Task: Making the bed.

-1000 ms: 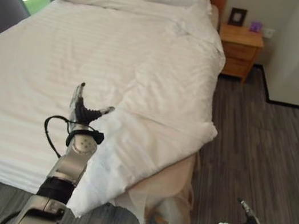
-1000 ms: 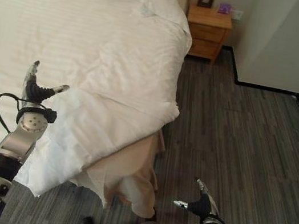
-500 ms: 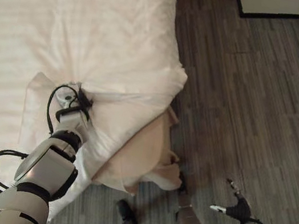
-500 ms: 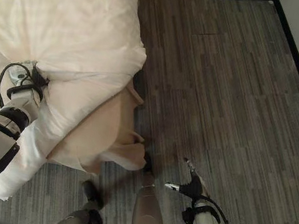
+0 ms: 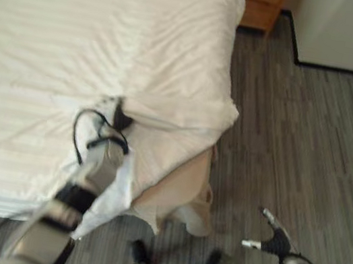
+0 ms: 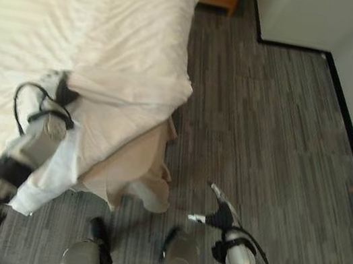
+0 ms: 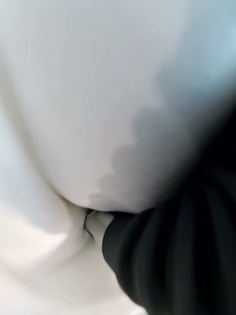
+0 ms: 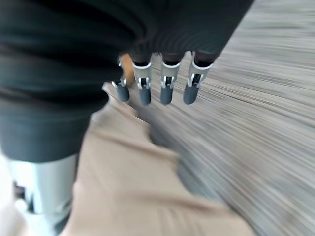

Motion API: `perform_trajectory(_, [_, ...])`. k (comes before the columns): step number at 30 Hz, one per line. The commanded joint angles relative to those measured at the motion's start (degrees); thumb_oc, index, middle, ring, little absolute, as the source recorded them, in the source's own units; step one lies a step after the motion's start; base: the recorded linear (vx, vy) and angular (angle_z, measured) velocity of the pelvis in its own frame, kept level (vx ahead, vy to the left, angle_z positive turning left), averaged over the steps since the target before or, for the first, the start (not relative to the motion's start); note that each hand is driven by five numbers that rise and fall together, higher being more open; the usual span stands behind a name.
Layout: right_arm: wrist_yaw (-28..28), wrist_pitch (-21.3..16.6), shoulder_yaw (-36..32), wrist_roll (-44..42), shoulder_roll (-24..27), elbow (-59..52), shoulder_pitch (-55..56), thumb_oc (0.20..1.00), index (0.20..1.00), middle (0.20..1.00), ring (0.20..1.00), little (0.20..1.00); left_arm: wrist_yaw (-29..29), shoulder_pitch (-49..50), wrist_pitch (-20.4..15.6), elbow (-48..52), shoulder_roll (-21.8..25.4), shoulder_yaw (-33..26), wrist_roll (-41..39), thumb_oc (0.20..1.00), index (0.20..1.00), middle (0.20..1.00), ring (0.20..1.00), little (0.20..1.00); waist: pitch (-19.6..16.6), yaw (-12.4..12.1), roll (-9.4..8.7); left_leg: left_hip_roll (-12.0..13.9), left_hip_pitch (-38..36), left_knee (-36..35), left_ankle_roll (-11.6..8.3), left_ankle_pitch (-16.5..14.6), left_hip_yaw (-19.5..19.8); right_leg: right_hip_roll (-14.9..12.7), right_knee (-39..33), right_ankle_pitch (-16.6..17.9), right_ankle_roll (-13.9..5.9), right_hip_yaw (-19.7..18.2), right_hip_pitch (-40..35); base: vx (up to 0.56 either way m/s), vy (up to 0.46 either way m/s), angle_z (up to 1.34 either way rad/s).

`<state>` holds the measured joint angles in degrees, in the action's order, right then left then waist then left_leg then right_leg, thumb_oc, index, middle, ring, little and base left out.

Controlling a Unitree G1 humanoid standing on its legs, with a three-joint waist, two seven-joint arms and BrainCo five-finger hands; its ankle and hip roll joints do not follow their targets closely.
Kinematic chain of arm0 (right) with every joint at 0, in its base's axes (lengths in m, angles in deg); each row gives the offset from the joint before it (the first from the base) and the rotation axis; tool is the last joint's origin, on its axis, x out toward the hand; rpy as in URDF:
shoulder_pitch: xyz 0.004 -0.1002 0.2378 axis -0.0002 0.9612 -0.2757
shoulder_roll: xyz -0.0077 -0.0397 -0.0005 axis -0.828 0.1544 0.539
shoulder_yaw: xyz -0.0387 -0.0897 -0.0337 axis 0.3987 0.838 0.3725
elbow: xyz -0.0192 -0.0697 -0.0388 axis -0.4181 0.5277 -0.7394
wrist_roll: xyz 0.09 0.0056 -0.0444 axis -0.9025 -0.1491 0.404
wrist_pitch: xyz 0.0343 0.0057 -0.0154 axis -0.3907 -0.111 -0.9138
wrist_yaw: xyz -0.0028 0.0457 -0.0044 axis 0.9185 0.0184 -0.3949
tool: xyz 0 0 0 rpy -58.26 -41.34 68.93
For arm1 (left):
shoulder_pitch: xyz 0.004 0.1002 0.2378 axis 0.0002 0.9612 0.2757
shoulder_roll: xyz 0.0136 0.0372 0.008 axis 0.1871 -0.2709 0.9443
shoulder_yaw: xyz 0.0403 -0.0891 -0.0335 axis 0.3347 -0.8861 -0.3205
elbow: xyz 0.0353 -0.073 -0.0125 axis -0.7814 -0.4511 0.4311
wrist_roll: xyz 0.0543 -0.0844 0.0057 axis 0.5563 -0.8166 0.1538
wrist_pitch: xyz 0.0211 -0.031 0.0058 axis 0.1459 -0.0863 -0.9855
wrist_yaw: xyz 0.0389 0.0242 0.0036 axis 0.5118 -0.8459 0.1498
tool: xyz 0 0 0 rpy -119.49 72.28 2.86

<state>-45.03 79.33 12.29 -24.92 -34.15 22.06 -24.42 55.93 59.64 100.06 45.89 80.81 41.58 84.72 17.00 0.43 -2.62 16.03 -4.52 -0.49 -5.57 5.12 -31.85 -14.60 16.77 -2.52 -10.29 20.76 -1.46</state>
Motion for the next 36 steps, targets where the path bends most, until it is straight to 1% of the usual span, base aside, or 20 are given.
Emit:
perform_trajectory(1, [1.19, 0.3, 0.2, 1.94, -0.53, 1.1, -1.05, 1.0, 1.0, 1.0, 1.0, 1.0, 3.59, -1.97, -6.34, -1.11, -6.62, 2.84, -2.39, 0.2, 0.2, 0.2, 0.2, 0.2, -4.9, 1.58, 0.98, -2.16, 8.79, -3.89, -1.89, 7.78, -0.02, 4.28, -12.15, -4.76, -0.79, -2.77, -8.46, -0.18, -0.21, -0.39])
perform_trajectory(3, [1.1, 1.0, 0.6, 3.06, -0.22, 2.3, -2.51, 1.0, 1.0, 1.0, 1.0, 1.0, 5.57, 0.23, -6.93, 0.45, -8.05, 3.75, -2.93, 0.2, 0.2, 0.2, 0.2, 0.2, -4.82, 1.41, 2.09, 0.27, 8.05, -3.64, -3.55, 10.05, -2.07, 6.11, -16.53, -4.92, -0.28, -2.69, -10.26, -0.22, -0.242, -0.65])
perform_trajectory(6, [1.21, 1.02, 0.5, 3.06, -0.2, 2.42, -2.3, 1.0, 1.0, 1.0, 1.0, 1.0, 6.22, 0.65, -7.09, 0.63, -8.49, 4.24, -3.04, 0.2, 0.2, 0.2, 0.2, 0.2, -4.8, 1.37, 2.33, 0.78, 7.97, -3.44, -3.96, 10.76, -2.14, 6.78, -18.02, -4.89, 0.0, -2.84, -11.19, -0.13, -0.145, -0.6])
perform_trajectory(7, [1.74, 1.15, 0.28, 3.17, 0.42, 3.45, -2.08, 1.0, 1.0, 1.0, 1.0, 1.0, 7.89, 1.67, -7.41, 0.37, -10.92, 6.55, -3.14, 0.2, 0.2, 0.2, 0.2, 0.2, -3.89, 1.92, 3.63, 2.76, 7.57, -2.82, -5.79, 13.21, -2.46, 8.18, -21.31, -4.76, 0.56, -2.77, -13.7, -0.2, -0.183, -0.98])
perform_trajectory(8, [1.76, 1.12, 0.24, 3.16, 0.47, 3.48, -2.08, 1.0, 1.0, 1.0, 1.0, 1.0, 7.88, 1.64, -7.42, 0.33, -11.0, 6.57, -3.13, 0.2, 0.2, 0.2, 0.2, 0.2, -3.76, 1.89, 3.71, 2.83, 7.45, -2.84, -5.85, 13.27, -2.43, 8.27, -21.33, -4.76, 0.61, -2.78, -13.82, -0.38, -0.291, -0.32])
perform_trajectory(9, [2.37, 1.22, 0.79, 3.24, 0.99, 4.41, -2.53, 1.0, 1.0, 1.0, 1.0, 1.0, 7.89, 0.92, -7.62, -0.12, -12.47, 8.77, -3.14, 0.2, 0.2, 0.2, 0.2, 0.2, -2.79, 1.4, 4.26, 2.72, 8.33, -1.43, -6.28, 13.3, 2.19, 8.28, -21.63, -4.59, 1.34, -4.25, -13.21, -0.28, -0.182, -0.23])
perform_trajectory(11, [3.07, 1.39, 0.81, 3.13, 1.62, 4.95, -2.19, 1.0, 1.0, 1.0, 1.0, 1.0, 8.24, 0.12, -7.96, -0.55, -13.83, 10.98, -3.83, 0.2, 0.2, 0.2, 0.2, 0.2, -1.76, 1.61, 3.51, 0.29, 8.63, 2.93, -6.14, 10.21, 8.96, 7.72, -21.46, -4.27, 2.45, -5.05, -12.21, -0.38, -0.256, -0.35])
perform_trajectory(14, [4.06, 2.58, 0.64, 3.93, 2.27, 7.59, -1.84, 1.0, 1.0, 1.0, 1.0, 1.0, 11.26, -0.47, -9.11, -3.51, -17.21, 16.82, -5.22, 0.708, 0.708, 0.708, 0.708, 0.708, -1.66, 3.39, 2.07, -3.33, 7.45, 12.92, -3.89, 2.15, 11.29, 6.73, -21.17, -1.78, 3.3, -4.57, -9.61, -0.34, -0.216, 0.02])
perform_trajectory(15, [5.19, 3.06, 0.26, 4.16, 2.38, 8.88, -1.65, 1.0, 1.0, 1.0, 1.0, 1.0, 11.89, -0.94, -9.42, -5.15, -18.24, 18.79, -5.26, 0.708, 0.708, 0.708, 0.708, 0.708, -1.65, 3.92, 1.64, -4.21, 7.21, 17.15, -3.48, 0.09, 11.87, 6.53, -20.93, -1.11, 3.81, -4.22, -8.71, -0.29, -0.169, -0.1])
perform_trajectory(16, [5.7, 3.47, -0.05, 4.21, 2.17, 9.88, -1.71, 1.0, 1.0, 1.0, 1.0, 1.0, 12.55, -1.47, -9.38, -7.12, -19.09, 20.59, -4.33, 0.504, 0.504, 0.504, 0.504, 0.504, -1.9, 4.43, 1.6, -4.55, 6.8, 17.47, -2.94, -1.31, 12.05, 6.56, -20.64, -0.64, 3.91, -3.97, -7.78, -0.28, -0.124, 0.12])
perform_trajectory(17, [7.5, 3.6, -0.03, 3.82, 1.74, 13.77, -2.18, 1.0, 1.0, 1.0, 1.0, 1.0, 11.43, -1.74, -9.58, -10.94, -20.75, 22.24, -3.97, 0.423, 0.423, 0.423, 0.423, 0.423, -1.88, 5.2, 1.17, -4.89, 5.62, 20.36, -2.73, -2.86, 11.95, 6.56, -19.97, -0.3, 4.24, -3.67, -6.65, -0.25, -0.071, 0.49])
perform_trajectory(19, [9.67, 4.88, -0.49, 3.22, 1.29, 18.8, -3.24, 1.0, 1.0, 1.0, 1.0, 1.0, 14.26, -1.51, -10.05, -14.25, -23.21, 26.04, -4.26, 0.511, 0.511, 0.511, 0.511, 0.511, -2.14, 6.98, 1.27, -3.95, 1.51, 21.98, -2.51, -4.39, 10.91, 6.9, -18.5, -0.27, 4.92, -2.21, -4.63, -0.26, -0.05, 0.5])
perform_trajectory(21, [11.93, 6.17, -2.68, 1.25, -0.34, 25.71, -2.85, 1.0, 1.0, 1.0, 1.0, 1.0, 16.38, -1.62, -9.73, -18.42, -24.93, 29.26, -5.91, 1.0, 1.0, 1.0, 1.0, 1.0, -2.91, 9.37, 2.55, -2.32, -3.6, 18.73, -3.03, -4.36, 9.84, 6.89, -16.26, -0.23, 5.29, 1.45, -2.03, -0.3, 0.075, 0.36])
perform_trajectory(23, [12.68, 6.48, -3.78, -0.53, -0.99, 27.58, -2.65, 1.0, 1.0, 1.0, 1.0, 1.0, 17.08, -1.98, -9.51, -17.68, -25.31, 29.83, -7.91, 1.0, 1.0, 1.0, 1.0, 1.0, -2.89, 10.33, 3.27, -2.86, -5.46, 13.71, -3.02, -5.81, 10.57, 6.91, -15.18, -0.66, 4.6, 2.57, -1.58, -0.13, 0.102, 0.8])
perform_trajectory(24, [12.68, 6.48, -3.78, -0.53, -0.99, 27.59, -2.66, 1.0, 1.0, 1.0, 1.0, 1.0, 17.09, -1.98, -9.5, -17.66, -25.3, 29.83, -7.91, 1.0, 1.0, 1.0, 1.0, 1.0, -2.85, 10.35, 3.24, -2.9, -5.55, 13.61, -3.01, -5.75, 10.58, 6.88, -15.16, -0.68, 4.59, 2.58, -1.62, -0.16, 0.172, 0.82])
perform_trajectory(25, [13.28, 6.92, -5.05, -2.32, -1.9, 32.25, -2.64, 1.0, 1.0, 1.0, 1.0, 1.0, 17.61, -1.66, -9.57, -18.57, -25.88, 29.96, -11.0, 1.0, 1.0, 1.0, 1.0, 1.0, -2.92, 10.69, 3.36, -4.56, -5.91, 8.28, -2.48, -8.91, 10.1, 5.92, -14.14, 0.71, 3.68, 3.11, -0.98, -0.16, 0.192, 0.68])
perform_trajectory(27, [12.94, 6.97, -5.63, -3.94, -2.86, 36.0, -2.77, 1.0, 1.0, 1.0, 1.0, 1.0, 18.24, -1.94, -10.14, -17.64, -25.54, 29.76, -15.13, 1.0, 1.0, 1.0, 1.0, 1.0, -3.13, 10.88, 3.03, -6.11, -6.73, 3.57, -1.76, -9.46, 9.83, 4.23, -14.1, 2.76, 2.3, 3.64, 0.46, -0.19, 0.243, 0.72])
perform_trajectory(29, [12.37, 7.63, -6.21, -4.78, -3.72, 38.14, -2.25, 1.0, 1.0, 1.0, 1.0, 1.0, 20.47, 0.06, -10.64, -15.66, -24.9, 29.13, -22.39, 1.0, 1.0, 1.0, 1.0, 1.0, -3.49, 10.6, 2.65, -7.61, -7.79, -0.38, -0.94, -9.53, 9.76, 3.08, -14.25, 4.57, 1.45, 3.94, 1.04, -0.12, 0.186, 0.22])
perform_trajectory(32, [12.01, 10.17, -6.36, -2.62, -3.29, 44.04, -3.62, 1.0, 1.0, 1.0, 1.0, 1.0, 22.94, 4.64, -10.87, -10.53, -23.02, 26.51, -44.21, 1.0, 1.0, 1.0, 1.0, 1.0, -3.41, 9.68, 1.95, -9.63, -8.35, -3.65, -0.08, -9.0, 10.17, 1.14, -14.31, 7.63, -0.38, 4.51, 2.31, -0.12, 0.185, 0.09])
perform_trajectory(36, [10.77, 11.88, -6.87, -0.23, -2.1, 46.65, -4.77, 1.0, 1.0, 1.0, 1.0, 1.0, 24.14, 8.81, -10.33, 0.69, -14.55, 24.38, -55.43, 1.0, 1.0, 1.0, 1.0, 1.0, -3.38, 8.42, 0.9, -11.06, -8.38, -4.51, 1.08, -9.74, 10.6, -0.27, -11.64, 9.05, -1.87, 4.42, 3.43, -0.1, 0.142, 0.17])
